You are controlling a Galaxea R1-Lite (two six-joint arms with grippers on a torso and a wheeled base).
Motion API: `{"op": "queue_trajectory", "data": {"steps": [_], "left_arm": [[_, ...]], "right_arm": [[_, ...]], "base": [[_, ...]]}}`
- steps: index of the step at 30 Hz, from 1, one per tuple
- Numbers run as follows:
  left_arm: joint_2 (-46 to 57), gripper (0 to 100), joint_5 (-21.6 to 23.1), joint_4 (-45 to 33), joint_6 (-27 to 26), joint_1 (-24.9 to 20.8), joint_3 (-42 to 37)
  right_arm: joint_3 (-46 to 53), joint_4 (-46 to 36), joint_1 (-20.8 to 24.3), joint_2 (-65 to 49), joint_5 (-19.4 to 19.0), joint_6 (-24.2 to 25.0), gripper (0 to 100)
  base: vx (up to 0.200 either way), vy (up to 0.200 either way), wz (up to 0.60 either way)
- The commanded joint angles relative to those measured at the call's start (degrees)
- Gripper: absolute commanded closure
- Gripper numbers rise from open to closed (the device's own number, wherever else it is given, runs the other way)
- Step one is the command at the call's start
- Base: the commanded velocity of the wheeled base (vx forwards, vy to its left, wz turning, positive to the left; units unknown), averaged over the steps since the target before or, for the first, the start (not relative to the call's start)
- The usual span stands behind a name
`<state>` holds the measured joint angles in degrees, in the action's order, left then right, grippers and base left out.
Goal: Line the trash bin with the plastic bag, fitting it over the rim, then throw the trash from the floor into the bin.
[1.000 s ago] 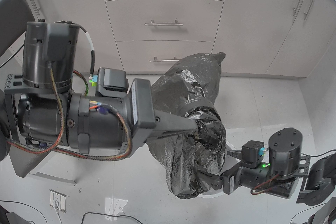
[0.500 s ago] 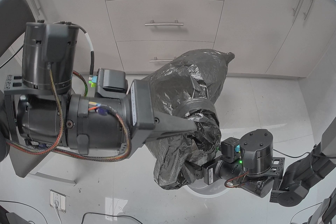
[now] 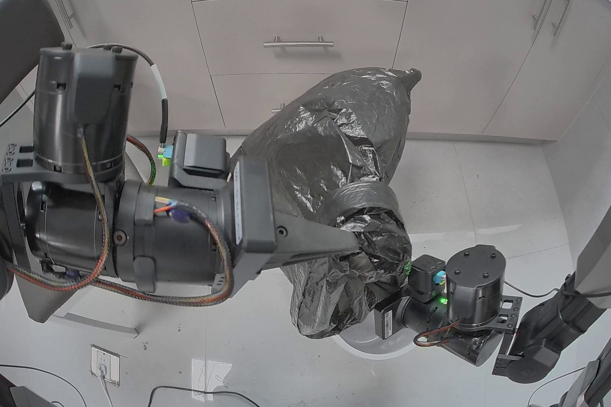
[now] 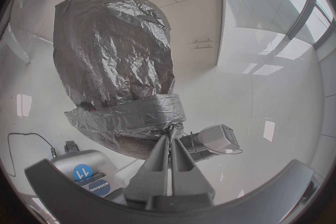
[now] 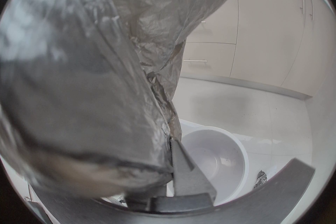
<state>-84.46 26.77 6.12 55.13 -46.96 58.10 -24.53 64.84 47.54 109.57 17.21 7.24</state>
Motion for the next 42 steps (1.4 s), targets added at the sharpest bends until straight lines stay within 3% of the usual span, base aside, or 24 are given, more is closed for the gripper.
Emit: {"op": "queue_trajectory", "data": {"steps": [1, 6, 7, 11, 18, 25, 38, 42], "left_arm": [[-0.5, 100, -0.1, 0.0, -1.1, -0.2, -0.8], [-0.6, 100, 0.2, 0.3, -7.5, -0.5, -2.3], [-0.6, 100, 0.7, 0.3, -10.4, -1.6, -2.7], [-0.8, 100, 1.4, 0.3, -15.5, -2.7, -4.0], [-2.2, 100, 1.2, 4.1, -17.9, -3.0, -7.1], [-2.1, 100, 1.4, 10.0, -17.9, -4.1, -8.5], [-3.5, 100, 1.4, 10.3, -17.9, -6.7, -8.1], [-3.7, 100, 1.4, 11.7, -17.5, -7.3, -8.3]], "right_arm": [[3.2, -0.9, -0.6, -8.7, -0.1, 0.1, 100], [3.4, -10.6, -1.8, -21.6, 0.1, -0.3, 100], [0.9, -18.7, -2.5, -27.3, 0.0, -0.3, 100], [-3.8, -32.6, -2.5, -36.7, -0.2, -0.2, 100], [-8.4, -50.2, -3.3, -47.9, -0.2, -0.1, 100], [-10.7, -57.0, -6.8, -52.6, -0.6, -0.1, 100], [-11.3, -58.8, -7.3, -56.2, -0.4, -0.8, 100], [-8.3, -58.7, -6.7, -55.8, -1.9, -0.7, 100]], "base": [[0.000, 0.000, 0.00], [0.000, 0.000, 0.00], [0.000, 0.000, 0.00], [0.000, 0.000, 0.00], [0.000, 0.000, 0.00], [0.000, 0.000, 0.00], [0.000, 0.000, 0.00], [0.000, 0.000, 0.00]]}}
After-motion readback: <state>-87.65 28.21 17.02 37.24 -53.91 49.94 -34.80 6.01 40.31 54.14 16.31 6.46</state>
